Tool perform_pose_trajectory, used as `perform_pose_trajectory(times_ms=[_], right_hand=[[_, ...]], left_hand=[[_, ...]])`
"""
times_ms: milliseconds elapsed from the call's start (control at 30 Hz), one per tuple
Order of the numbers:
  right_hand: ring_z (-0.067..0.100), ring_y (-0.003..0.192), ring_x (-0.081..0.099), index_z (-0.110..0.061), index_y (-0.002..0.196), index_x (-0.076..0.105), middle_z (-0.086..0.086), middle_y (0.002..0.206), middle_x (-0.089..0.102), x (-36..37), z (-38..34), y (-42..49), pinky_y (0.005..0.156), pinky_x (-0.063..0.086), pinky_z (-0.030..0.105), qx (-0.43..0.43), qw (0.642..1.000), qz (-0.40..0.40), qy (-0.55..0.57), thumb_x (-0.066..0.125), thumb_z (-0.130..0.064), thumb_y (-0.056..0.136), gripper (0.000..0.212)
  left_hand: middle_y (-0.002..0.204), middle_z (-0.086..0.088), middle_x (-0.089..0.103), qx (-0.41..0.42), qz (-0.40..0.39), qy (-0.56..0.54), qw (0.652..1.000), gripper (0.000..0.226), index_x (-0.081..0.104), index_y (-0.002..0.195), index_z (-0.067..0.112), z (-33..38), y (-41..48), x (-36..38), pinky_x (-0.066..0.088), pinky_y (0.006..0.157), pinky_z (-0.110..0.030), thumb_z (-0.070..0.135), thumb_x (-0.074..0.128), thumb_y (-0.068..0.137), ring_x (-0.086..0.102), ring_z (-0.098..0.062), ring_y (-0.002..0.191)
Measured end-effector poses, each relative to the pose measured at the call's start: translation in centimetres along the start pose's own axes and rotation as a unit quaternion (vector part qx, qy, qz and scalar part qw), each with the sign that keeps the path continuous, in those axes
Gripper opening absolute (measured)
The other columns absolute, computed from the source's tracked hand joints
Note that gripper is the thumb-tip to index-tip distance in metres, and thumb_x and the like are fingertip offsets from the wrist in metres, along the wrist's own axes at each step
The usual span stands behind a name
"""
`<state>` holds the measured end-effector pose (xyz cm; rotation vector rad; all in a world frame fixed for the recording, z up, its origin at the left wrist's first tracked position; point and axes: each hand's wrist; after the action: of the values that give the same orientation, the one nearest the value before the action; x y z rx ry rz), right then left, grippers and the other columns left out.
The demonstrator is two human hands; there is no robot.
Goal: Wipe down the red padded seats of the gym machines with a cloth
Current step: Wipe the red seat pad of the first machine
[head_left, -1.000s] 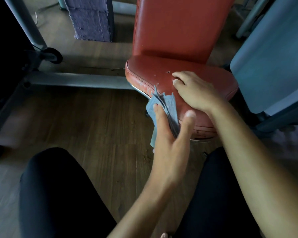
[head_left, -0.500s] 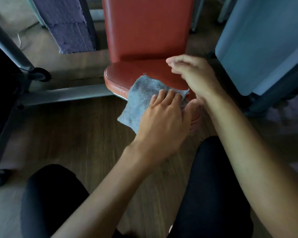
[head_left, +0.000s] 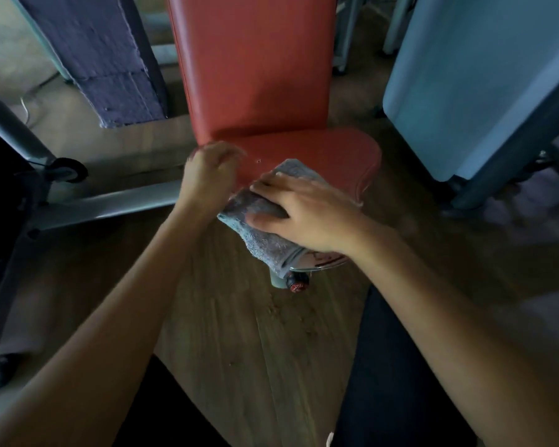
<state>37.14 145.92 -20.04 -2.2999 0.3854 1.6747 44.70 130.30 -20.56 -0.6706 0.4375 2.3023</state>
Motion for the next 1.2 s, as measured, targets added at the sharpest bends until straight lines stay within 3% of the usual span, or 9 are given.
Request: perform_pose_trajectory(times_ms=[167, 367, 500, 633, 733, 833, 1000, 1067, 1200], right_hand=[[0.008, 0.151, 0.015, -0.028, 0.154, 0.032, -0.007, 0.163, 0.024, 1.8, 0.4, -4.0, 0.12, 0.012, 0.032, 0.043, 0.995, 0.088, 0.025, 0.036, -0.062, 0.098, 0.066], [0.01, 0.148, 0.026, -0.023, 0.146, 0.048, -0.003, 0.157, 0.038, 4.4, 1.1, -6.6, 0.121, 0.021, 0.04, 0.108, 0.96, 0.234, 0.106, 0.038, -0.06, 0.097, 0.062], [0.016, 0.151, 0.017, -0.014, 0.151, 0.038, 0.004, 0.161, 0.028, 6.9, -0.9, -7.4, 0.122, 0.02, 0.043, 0.211, 0.883, 0.353, 0.226, 0.043, -0.052, 0.098, 0.065], [0.005, 0.152, 0.005, -0.016, 0.159, 0.008, -0.003, 0.166, 0.007, 8.3, -4.8, -6.9, 0.122, 0.014, 0.024, 0.303, 0.764, 0.414, 0.392, 0.044, -0.048, 0.101, 0.075], [0.001, 0.15, 0.008, -0.017, 0.159, 0.005, -0.005, 0.166, 0.007, 9.2, -8.3, -5.8, 0.124, 0.019, 0.034, 0.333, 0.68, 0.48, 0.444, 0.045, -0.043, 0.101, 0.075], [-0.001, 0.148, 0.017, -0.021, 0.159, 0.01, -0.008, 0.163, 0.012, 9.4, -9.8, -4.8, 0.119, 0.027, 0.027, 0.356, 0.636, 0.516, 0.45, 0.053, -0.035, 0.1, 0.074], [-0.014, 0.115, 0.047, -0.027, 0.154, 0.025, -0.017, 0.14, 0.028, 8.2, -8.0, -4.3, 0.079, 0.048, 0.003, 0.368, 0.569, 0.527, 0.512, 0.064, -0.038, 0.093, 0.074], [-0.019, 0.119, 0.042, -0.023, 0.155, 0.023, -0.014, 0.147, 0.028, 8.4, -8.5, -3.3, 0.084, 0.044, 0.002, 0.365, 0.557, 0.555, 0.497, 0.059, -0.038, 0.097, 0.071], [0.003, 0.149, 0.017, -0.015, 0.159, 0.003, -0.001, 0.166, 0.01, 10.0, -11.3, -0.8, 0.117, 0.028, 0.022, 0.375, 0.552, 0.602, 0.438, 0.047, -0.036, 0.101, 0.076]], left_hand=[[0.132, 0.002, 0.065, 0.082, -0.125, 0.146, 0.978, 0.029, 0.069, 0.124, 0.026, 0.2, 1.4, 2.2, 0.032, 0.114, -0.036, 0.023, 0.051, 0.101, 0.055, -0.02, 0.124], [0.143, 0.002, 0.056, 0.131, -0.156, 0.2, 0.958, 0.035, 0.06, 0.135, 0.029, -0.3, 2.7, 2.9, 0.019, 0.12, -0.047, 0.03, 0.051, 0.101, 0.046, -0.021, 0.135], [0.146, 0.002, 0.053, 0.188, -0.215, 0.169, 0.943, 0.036, 0.059, 0.137, 0.027, 0.7, 2.5, 4.6, 0.024, 0.118, -0.054, 0.029, 0.049, 0.102, 0.044, -0.019, 0.137], [0.147, 0.001, 0.053, 0.215, -0.243, 0.169, 0.931, 0.04, 0.057, 0.139, 0.026, 2.2, 1.9, 6.4, 0.029, 0.116, -0.05, 0.037, 0.044, 0.102, 0.043, -0.02, 0.139], [0.145, 0.002, 0.055, 0.225, -0.24, 0.162, 0.931, 0.053, 0.057, 0.138, 0.028, 1.8, 2.1, 6.2, 0.032, 0.114, -0.05, 0.049, 0.038, 0.094, 0.046, -0.02, 0.137], [0.145, 0.003, 0.054, 0.22, -0.235, 0.157, 0.934, 0.057, 0.057, 0.137, 0.034, 1.4, 2.2, 6.2, 0.033, 0.114, -0.049, 0.054, 0.034, 0.089, 0.046, -0.02, 0.135], [0.146, 0.004, 0.051, 0.208, -0.235, 0.155, 0.937, 0.051, 0.055, 0.137, 0.035, 1.3, 2.3, 6.2, 0.031, 0.115, -0.049, 0.05, 0.035, 0.092, 0.044, -0.022, 0.136], [0.146, 0.004, 0.049, 0.203, -0.224, 0.168, 0.938, 0.041, 0.054, 0.135, 0.037, 1.2, 2.5, 6.6, 0.03, 0.114, -0.048, 0.045, 0.039, 0.098, 0.042, -0.024, 0.136], [0.147, 0.004, 0.045, 0.198, -0.215, 0.18, 0.939, 0.038, 0.051, 0.136, 0.039, 1.4, 2.3, 6.6, 0.025, 0.112, -0.047, 0.042, 0.038, 0.101, 0.038, -0.024, 0.137]])
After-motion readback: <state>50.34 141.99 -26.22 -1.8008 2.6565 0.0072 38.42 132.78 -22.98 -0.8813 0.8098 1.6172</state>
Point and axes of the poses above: each hand's wrist, its own y-axis towards the middle knuckle, its own x-axis out of the palm, z = x × y
